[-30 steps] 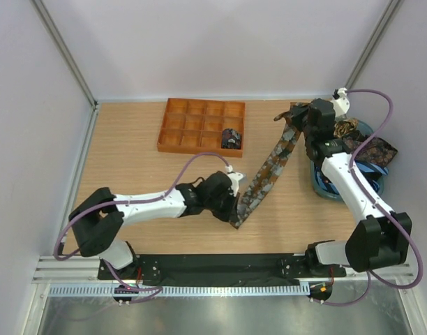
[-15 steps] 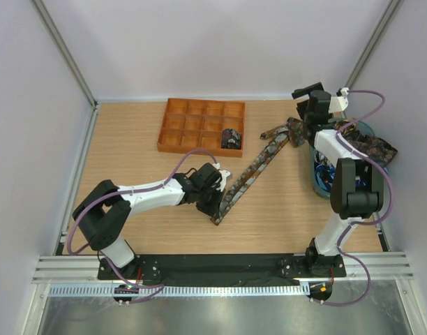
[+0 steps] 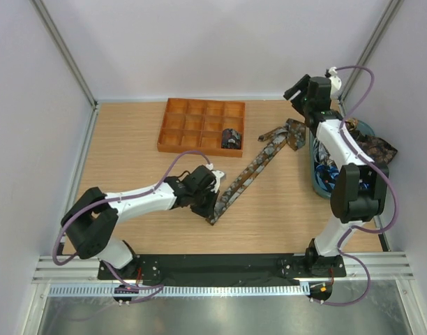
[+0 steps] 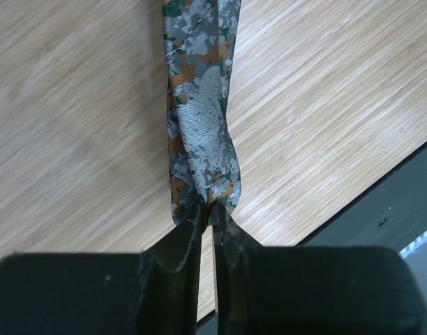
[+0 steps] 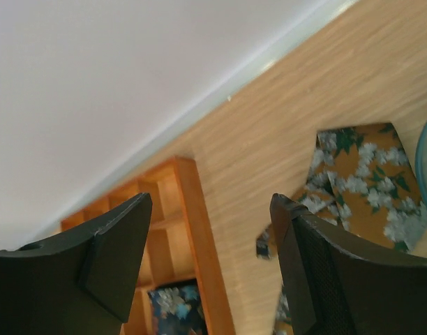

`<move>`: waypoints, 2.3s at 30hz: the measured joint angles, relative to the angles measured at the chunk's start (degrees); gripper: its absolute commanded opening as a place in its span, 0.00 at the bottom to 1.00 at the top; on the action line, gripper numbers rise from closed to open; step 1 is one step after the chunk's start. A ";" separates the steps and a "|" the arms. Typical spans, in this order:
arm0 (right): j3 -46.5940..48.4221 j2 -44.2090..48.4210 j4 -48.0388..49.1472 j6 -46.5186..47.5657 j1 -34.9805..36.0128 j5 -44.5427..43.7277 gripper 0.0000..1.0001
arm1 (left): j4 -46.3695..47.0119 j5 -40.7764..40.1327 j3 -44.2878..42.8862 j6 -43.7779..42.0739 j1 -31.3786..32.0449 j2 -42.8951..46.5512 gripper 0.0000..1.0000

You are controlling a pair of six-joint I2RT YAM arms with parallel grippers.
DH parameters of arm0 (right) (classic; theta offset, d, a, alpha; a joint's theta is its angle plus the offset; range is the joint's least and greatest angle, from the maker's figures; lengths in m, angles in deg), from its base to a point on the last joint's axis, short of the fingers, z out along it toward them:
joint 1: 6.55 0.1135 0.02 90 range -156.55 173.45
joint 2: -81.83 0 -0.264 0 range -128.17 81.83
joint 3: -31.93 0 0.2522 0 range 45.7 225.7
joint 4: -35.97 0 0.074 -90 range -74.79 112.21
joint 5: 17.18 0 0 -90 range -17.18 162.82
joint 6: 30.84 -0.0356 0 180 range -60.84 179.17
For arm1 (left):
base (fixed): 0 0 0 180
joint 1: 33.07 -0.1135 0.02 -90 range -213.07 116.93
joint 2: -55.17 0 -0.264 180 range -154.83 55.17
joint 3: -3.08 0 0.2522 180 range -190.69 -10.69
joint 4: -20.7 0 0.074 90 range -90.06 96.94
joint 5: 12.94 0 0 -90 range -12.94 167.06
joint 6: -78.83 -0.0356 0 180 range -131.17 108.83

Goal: Roll the ties
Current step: Flatten the tie

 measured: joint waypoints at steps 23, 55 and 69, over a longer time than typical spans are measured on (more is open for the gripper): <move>0.24 -12.98 -24.68 14.32 12.61 -20.76 0.57 | 4.24 -1.31 19.21 11.74 -0.07 16.50 0.11; 17.66 -29.94 -23.71 11.96 7.48 -25.11 0.62 | 6.60 -1.38 22.91 13.33 -0.13 18.75 0.00; 23.30 -31.12 -24.35 15.63 4.92 -22.80 0.67 | 6.40 -1.20 23.17 13.70 -0.13 17.86 0.00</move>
